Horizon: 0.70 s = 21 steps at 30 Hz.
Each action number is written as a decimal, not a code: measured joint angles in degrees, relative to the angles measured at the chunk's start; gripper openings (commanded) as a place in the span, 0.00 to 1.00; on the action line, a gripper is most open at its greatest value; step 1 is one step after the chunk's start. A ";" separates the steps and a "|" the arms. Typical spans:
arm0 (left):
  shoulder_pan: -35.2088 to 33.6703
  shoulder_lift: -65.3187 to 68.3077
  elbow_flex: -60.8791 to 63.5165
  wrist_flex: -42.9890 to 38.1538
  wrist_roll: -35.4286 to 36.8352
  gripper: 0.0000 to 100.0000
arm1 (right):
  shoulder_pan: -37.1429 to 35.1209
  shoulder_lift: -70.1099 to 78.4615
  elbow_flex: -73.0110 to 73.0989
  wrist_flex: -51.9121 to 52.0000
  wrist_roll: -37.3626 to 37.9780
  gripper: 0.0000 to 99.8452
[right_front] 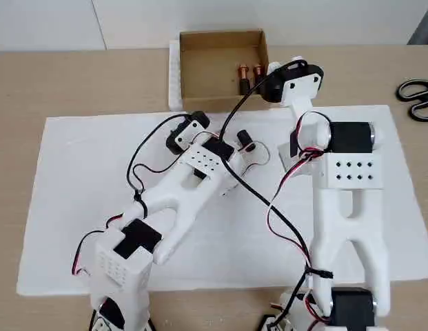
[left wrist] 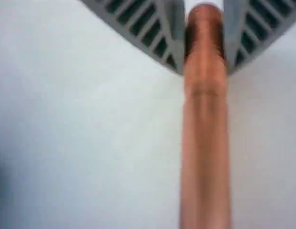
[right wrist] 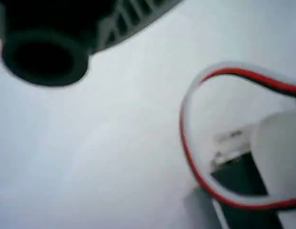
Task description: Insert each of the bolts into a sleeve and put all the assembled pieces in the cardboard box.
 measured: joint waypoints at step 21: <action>0.00 0.18 -15.91 28.48 -0.09 0.01 | 0.00 0.00 0.00 -0.79 0.00 0.00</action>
